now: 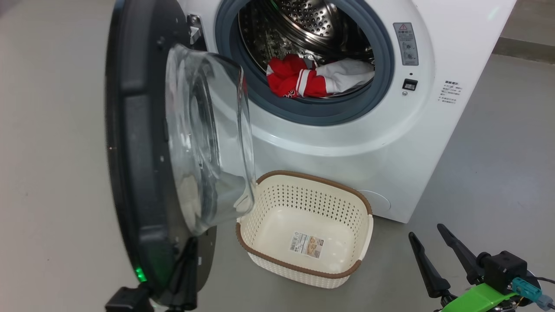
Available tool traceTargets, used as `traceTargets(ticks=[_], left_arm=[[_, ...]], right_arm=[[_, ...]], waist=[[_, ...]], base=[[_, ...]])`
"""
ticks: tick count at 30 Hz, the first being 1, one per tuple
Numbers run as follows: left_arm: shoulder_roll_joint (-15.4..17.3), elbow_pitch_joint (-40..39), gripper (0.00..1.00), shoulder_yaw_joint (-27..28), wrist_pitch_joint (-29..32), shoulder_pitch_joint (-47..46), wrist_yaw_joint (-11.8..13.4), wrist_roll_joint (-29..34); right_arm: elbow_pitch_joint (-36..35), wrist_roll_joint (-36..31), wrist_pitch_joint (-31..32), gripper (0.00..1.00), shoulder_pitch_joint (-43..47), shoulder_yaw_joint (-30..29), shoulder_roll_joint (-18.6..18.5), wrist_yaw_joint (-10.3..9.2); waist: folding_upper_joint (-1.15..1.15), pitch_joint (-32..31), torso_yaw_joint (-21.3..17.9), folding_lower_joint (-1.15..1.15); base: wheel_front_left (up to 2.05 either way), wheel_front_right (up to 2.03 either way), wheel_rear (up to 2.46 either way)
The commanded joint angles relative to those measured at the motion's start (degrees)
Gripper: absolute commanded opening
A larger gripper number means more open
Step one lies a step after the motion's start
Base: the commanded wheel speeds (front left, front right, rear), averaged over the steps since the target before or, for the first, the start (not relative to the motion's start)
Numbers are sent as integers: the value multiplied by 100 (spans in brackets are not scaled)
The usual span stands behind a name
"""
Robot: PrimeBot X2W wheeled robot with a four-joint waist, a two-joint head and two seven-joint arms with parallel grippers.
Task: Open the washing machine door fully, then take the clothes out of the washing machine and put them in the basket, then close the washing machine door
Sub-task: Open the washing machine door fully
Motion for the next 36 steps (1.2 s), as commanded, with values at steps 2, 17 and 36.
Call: traceTargets(ticks=[2,17,36], left_arm=[[65,-158,0,437,-37,-55,105,74],[169,45,0,2026,-37,-357,-46,397],[676,1202,0,4057,-37,-1615,-394,640]], right_arm=[[-155,-41,-53,100,-77,110,-68,36],[-167,-33,-53,100,-146,161,-112,36],[-209,-8,-54,100,-459,274,-299,36]], waist=[[0,10,16,0],[0,132,4,0],[0,698,-335,0]], base=[[0,0,0],[0,0,0],[0,0,0]])
